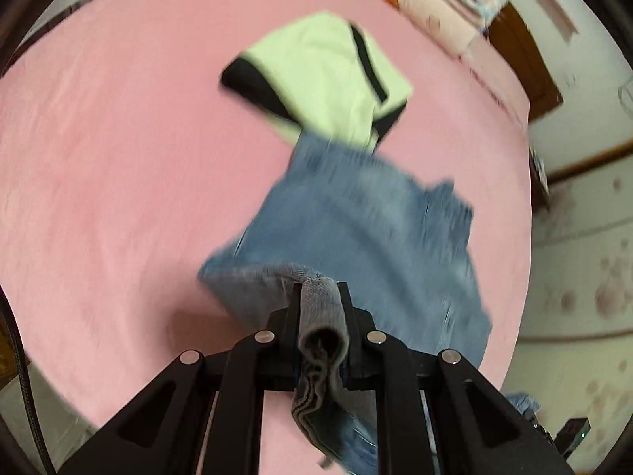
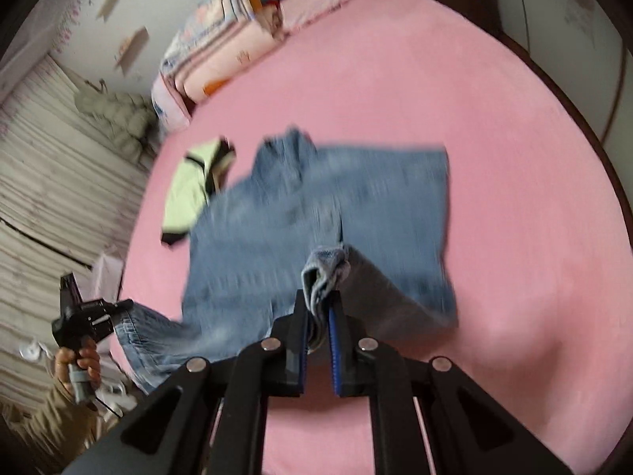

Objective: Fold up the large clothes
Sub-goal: 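Grasp the jacket hem with the left tool while the right tool grasps it too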

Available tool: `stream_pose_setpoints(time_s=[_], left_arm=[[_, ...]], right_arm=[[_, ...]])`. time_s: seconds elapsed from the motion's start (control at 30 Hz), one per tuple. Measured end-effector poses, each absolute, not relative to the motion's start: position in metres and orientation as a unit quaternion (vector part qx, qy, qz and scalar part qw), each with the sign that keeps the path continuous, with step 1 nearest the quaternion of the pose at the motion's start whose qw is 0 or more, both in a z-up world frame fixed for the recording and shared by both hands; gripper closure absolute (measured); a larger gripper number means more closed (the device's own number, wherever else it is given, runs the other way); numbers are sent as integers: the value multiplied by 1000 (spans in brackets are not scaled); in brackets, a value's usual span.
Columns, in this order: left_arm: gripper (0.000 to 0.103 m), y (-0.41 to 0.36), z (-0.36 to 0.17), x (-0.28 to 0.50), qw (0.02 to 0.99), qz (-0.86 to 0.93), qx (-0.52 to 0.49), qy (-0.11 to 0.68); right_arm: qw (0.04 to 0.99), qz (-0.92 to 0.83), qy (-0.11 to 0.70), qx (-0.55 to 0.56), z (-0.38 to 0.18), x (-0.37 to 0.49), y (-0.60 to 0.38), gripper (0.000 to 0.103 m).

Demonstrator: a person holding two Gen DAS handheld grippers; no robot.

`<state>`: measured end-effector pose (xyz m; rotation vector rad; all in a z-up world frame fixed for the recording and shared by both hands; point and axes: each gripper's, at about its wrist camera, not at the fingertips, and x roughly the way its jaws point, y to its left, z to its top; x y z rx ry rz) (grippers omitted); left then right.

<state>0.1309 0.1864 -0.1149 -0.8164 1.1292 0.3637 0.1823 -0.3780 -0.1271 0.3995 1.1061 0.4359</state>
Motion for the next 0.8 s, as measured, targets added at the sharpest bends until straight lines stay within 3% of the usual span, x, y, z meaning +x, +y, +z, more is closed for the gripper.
stream_pose_setpoints(time_s=[0.13, 0.27, 0.3, 0.33, 0.4, 0.5, 0.53, 0.67, 0.8], left_arm=[[91, 204, -124, 215, 751, 183, -385, 503], [86, 207, -177, 292, 748, 207, -366, 513], [76, 205, -193, 300, 747, 213, -357, 519], [59, 203, -211, 310, 741, 224, -343, 532], [44, 202, -243, 331, 732, 228, -319, 557], [43, 201, -252, 346, 750, 198, -302, 553], [38, 199, -249, 350, 764, 174, -292, 549], [24, 193, -227, 350, 806, 111, -235, 531], [23, 193, -215, 347, 825, 44, -192, 529]], right_arm=[[818, 194, 509, 187, -129, 257, -369, 96], [827, 135, 516, 180, -170, 333, -361, 94], [830, 102, 518, 177, -187, 351, -361, 94], [832, 78, 521, 175, -198, 362, -359, 94], [815, 15, 553, 172, -232, 385, -364, 93], [799, 25, 579, 162, -255, 388, -362, 91], [801, 38, 579, 145, -257, 385, -357, 87], [807, 66, 579, 96, -269, 372, -342, 53], [798, 63, 593, 87, -290, 371, -336, 53]])
